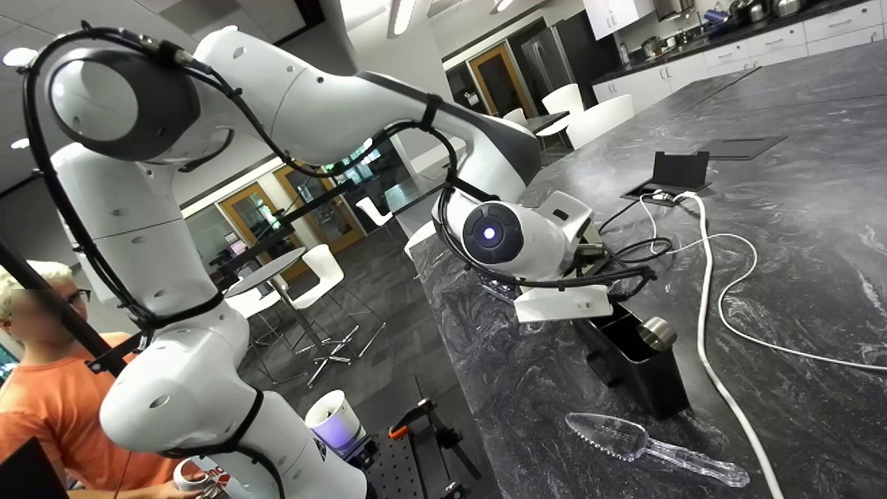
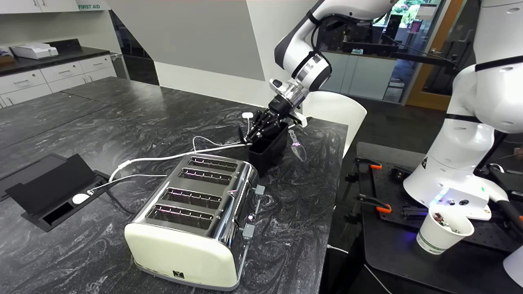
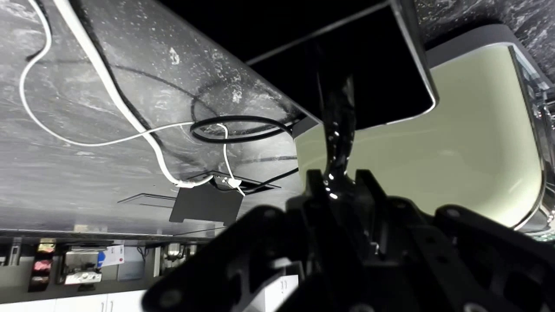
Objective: Put the black spoon in the cutlery holder followed by the clear butter knife
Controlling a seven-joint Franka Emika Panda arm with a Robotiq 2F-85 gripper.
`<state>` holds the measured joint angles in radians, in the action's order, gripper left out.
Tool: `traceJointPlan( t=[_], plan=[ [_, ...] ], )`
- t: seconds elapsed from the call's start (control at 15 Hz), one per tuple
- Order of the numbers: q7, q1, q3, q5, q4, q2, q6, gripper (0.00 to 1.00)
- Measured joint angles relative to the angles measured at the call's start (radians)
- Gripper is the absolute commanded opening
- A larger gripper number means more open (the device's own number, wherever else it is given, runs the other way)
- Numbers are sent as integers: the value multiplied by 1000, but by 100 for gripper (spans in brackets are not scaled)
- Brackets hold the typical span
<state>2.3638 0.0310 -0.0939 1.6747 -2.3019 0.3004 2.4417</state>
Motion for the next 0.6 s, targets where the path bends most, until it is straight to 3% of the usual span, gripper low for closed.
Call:
traceJointPlan(
  t=[0.4,0.6],
  plan=[
    [-14,-17,1,-18,8,-17,49,99],
    [-40,-17,-2,-83,-17,-95,71,100]
  ],
)
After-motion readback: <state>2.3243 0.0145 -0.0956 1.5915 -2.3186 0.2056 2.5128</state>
